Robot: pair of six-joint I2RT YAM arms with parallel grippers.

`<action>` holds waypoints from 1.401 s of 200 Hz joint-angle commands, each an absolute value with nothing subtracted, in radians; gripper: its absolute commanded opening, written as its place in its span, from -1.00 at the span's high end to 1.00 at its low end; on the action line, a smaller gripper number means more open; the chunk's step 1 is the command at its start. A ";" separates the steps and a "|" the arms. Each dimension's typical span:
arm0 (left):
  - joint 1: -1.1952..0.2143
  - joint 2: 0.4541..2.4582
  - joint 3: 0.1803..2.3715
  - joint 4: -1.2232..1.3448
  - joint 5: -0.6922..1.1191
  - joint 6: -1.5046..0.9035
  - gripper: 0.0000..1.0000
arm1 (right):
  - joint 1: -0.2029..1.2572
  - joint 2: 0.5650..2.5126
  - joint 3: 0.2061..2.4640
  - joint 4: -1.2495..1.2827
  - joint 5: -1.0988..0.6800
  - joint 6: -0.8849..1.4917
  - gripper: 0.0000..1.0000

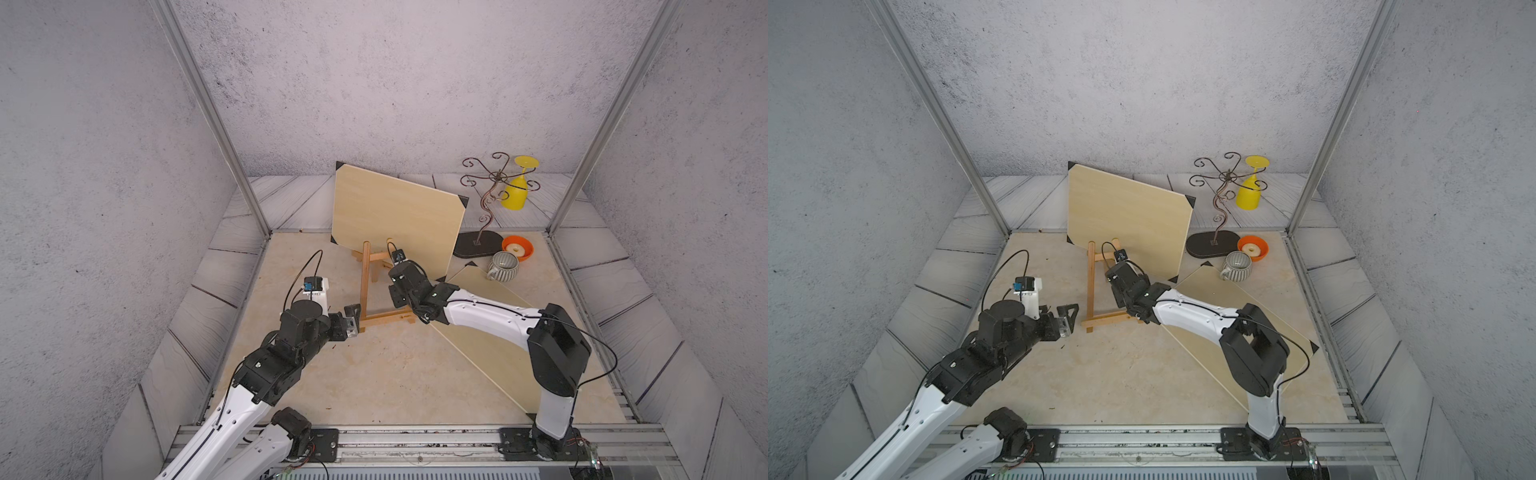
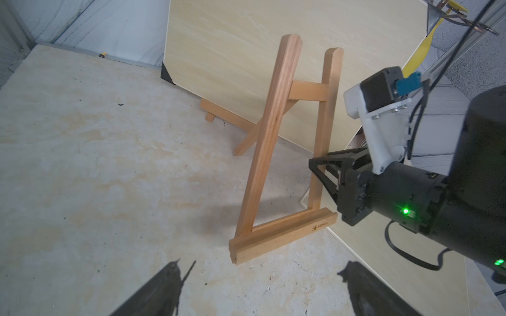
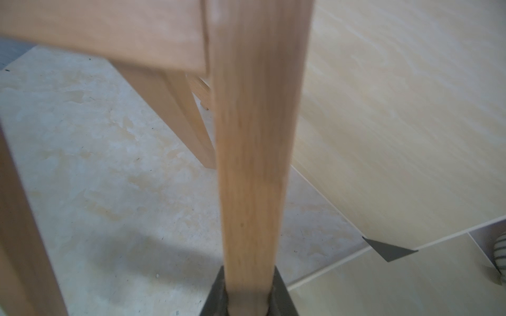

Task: Assemble the easel
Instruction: Place the easel at the center of the board.

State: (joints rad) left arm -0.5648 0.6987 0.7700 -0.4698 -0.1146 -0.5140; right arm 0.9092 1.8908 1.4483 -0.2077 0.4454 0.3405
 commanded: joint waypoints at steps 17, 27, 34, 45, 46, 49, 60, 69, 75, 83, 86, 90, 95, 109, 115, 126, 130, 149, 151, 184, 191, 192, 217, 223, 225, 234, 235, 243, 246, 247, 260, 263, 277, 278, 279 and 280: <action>-0.557 0.681 0.761 -0.461 -0.138 -0.518 -0.93 | 0.937 1.978 1.522 -0.162 0.529 0.375 1.00; -0.556 0.683 0.759 -0.459 -0.139 -0.520 -0.94 | 0.938 1.997 1.528 -0.148 0.527 0.378 1.00; -0.555 0.684 0.758 -0.463 -0.144 -0.521 -0.94 | 0.939 2.011 1.537 -0.153 0.522 0.385 1.00; -0.556 0.683 0.755 -0.460 -0.143 -0.522 -0.94 | 0.940 2.024 1.548 -0.168 0.517 0.399 1.00; -0.556 0.683 0.755 -0.459 -0.144 -0.522 -0.94 | 0.940 2.025 1.547 -0.168 0.516 0.400 1.00; -0.556 0.682 0.754 -0.456 -0.142 -0.523 -0.94 | 0.942 2.025 1.544 -0.167 0.513 0.403 1.00; -0.555 0.681 0.750 -0.451 -0.135 -0.523 -0.94 | 0.949 2.026 1.528 -0.156 0.512 0.409 0.98; -0.556 0.684 0.748 -0.448 -0.131 -0.523 -0.94 | 0.951 2.029 1.520 -0.152 0.508 0.415 0.87; -0.555 0.684 0.748 -0.446 -0.130 -0.522 -0.93 | 0.951 2.031 1.519 -0.154 0.501 0.419 0.77; -0.555 0.687 0.748 -0.445 -0.130 -0.523 -0.93 | 0.953 2.031 1.518 -0.162 0.499 0.426 0.67; -0.555 0.689 0.749 -0.445 -0.130 -0.522 -0.94 | 0.953 2.031 1.517 -0.162 0.497 0.429 0.63; -0.555 0.687 0.749 -0.445 -0.129 -0.523 -0.94 | 0.952 2.030 1.514 -0.164 0.497 0.429 0.57; -0.555 0.688 0.750 -0.443 -0.128 -0.523 -0.93 | 0.953 2.029 1.510 -0.167 0.500 0.433 0.50; -0.555 0.687 0.752 -0.442 -0.123 -0.522 -0.94 | 0.955 2.023 1.494 -0.163 0.496 0.439 0.40; -0.555 0.687 0.753 -0.441 -0.124 -0.520 -0.93 | 0.955 2.020 1.490 -0.163 0.496 0.443 0.36; -0.555 0.684 0.753 -0.440 -0.128 -0.520 -0.93 | 0.957 2.015 1.484 -0.158 0.492 0.443 0.27; -0.555 0.684 0.752 -0.437 -0.127 -0.520 -0.93 | 0.957 2.012 1.482 -0.157 0.489 0.440 0.20; -0.555 0.688 0.764 -0.439 -0.124 -0.512 -0.93 | 0.962 1.987 1.476 -0.166 0.487 0.444 -0.04; -0.554 0.687 0.766 -0.441 -0.122 -0.511 -0.94 | 0.962 1.983 1.471 -0.165 0.486 0.446 -0.05; -0.555 0.687 0.794 -0.444 -0.113 -0.487 -0.94 | 0.962 1.826 1.375 -0.178 0.446 0.474 -0.35; -0.555 0.690 0.802 -0.444 -0.106 -0.482 -0.94 | 0.961 1.785 1.349 -0.204 0.444 0.487 -0.39; -0.555 0.691 0.803 -0.444 -0.104 -0.481 -0.94 | 0.960 1.780 1.346 -0.208 0.444 0.490 -0.40; -0.557 0.715 0.828 -0.431 -0.038 -0.462 -0.94 | 0.955 1.624 1.261 -0.351 0.430 0.565 -0.52; -0.555 0.721 0.828 -0.422 -0.015 -0.462 -0.94 | 0.954 1.587 1.237 -0.388 0.432 0.587 -0.54; -0.556 0.725 0.828 -0.418 -0.006 -0.461 -0.94 | 0.954 1.574 1.231 -0.400 0.432 0.593 -0.56; -0.558 0.737 0.823 -0.399 0.029 -0.461 -0.94 | 0.948 1.522 1.196 -0.451 0.419 0.623 -0.61; -0.559 0.738 0.821 -0.397 0.033 -0.462 -0.94 | 0.947 1.516 1.192 -0.459 0.418 0.625 -0.62; -0.562 0.751 0.815 -0.375 0.068 -0.464 -0.94 | 0.939 1.484 1.173 -0.523 0.407 0.669 -0.65; -0.563 0.757 0.816 -0.370 0.077 -0.465 -0.94 | 0.936 1.473 1.165 -0.548 0.404 0.686 -0.65; -0.564 0.760 0.815 -0.369 0.080 -0.466 -0.94 | 0.935 1.471 1.164 -0.556 0.402 0.692 -0.65; -0.583 0.790 0.820 -0.350 0.109 -0.463 -0.94 | 0.905 1.430 1.132 -0.650 0.362 0.768 -0.69; -0.591 0.797 0.821 -0.346 0.115 -0.460 -0.94 | 0.896 1.422 1.121 -0.666 0.349 0.784 -0.70; -0.639 0.830 0.833 -0.336 0.108 -0.447 -0.94 | 0.860 1.366 1.056 -0.699 0.287 0.839 -0.74; -0.641 0.833 0.833 -0.335 0.107 -0.446 -0.94 | 0.858 1.361 1.051 -0.702 0.283 0.844 -0.73; -0.646 0.835 0.833 -0.333 0.106 -0.445 -0.94 | 0.856 1.357 1.046 -0.704 0.280 0.846 -0.73; -0.650 0.837 0.834 -0.332 0.105 -0.444 -0.94 | 0.855 1.353 1.042 -0.707 0.277 0.853 -0.73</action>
State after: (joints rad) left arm -0.5911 0.7982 0.8036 -0.3832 0.0536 -0.4744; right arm 0.9066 1.4097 1.1385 -0.5064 0.3767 0.6956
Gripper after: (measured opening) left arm 0.969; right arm 0.858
